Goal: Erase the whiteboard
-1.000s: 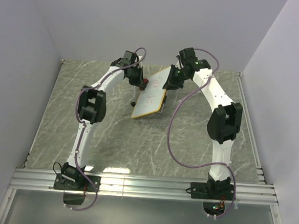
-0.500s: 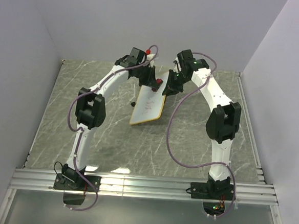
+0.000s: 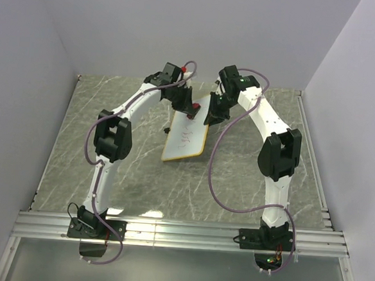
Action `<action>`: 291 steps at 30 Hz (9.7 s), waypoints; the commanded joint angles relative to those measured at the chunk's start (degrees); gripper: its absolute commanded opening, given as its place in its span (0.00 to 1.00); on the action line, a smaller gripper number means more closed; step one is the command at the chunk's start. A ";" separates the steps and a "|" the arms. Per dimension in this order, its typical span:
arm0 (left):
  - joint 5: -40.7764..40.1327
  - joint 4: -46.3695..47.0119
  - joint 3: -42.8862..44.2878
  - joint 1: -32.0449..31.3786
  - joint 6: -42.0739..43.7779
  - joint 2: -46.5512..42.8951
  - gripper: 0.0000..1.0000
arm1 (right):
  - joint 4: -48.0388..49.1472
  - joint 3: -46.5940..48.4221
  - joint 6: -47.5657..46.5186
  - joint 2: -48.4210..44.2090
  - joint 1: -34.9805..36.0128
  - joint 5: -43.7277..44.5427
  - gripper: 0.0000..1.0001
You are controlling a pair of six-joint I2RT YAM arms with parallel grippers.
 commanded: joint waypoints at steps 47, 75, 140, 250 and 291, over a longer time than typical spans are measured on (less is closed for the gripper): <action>-8.49 1.85 -28.17 -2.25 -4.31 -12.91 0.00 | 6.39 0.04 5.75 -0.74 6.21 0.84 0.00; -5.14 -7.55 -16.93 -9.64 -5.02 -14.41 0.00 | 11.67 -4.53 9.27 -2.23 6.30 0.32 0.00; -12.10 10.74 -56.58 -1.11 -12.48 -28.82 0.00 | 14.75 -4.89 12.44 -3.64 2.96 -7.15 0.00; -25.18 5.37 -53.32 9.35 -17.58 -50.71 0.00 | 20.99 2.76 26.68 6.38 -3.28 -15.33 0.03; -29.33 7.21 -40.86 14.27 -17.57 -45.95 0.99 | 23.88 -36.49 1.98 -45.89 -1.27 12.00 0.99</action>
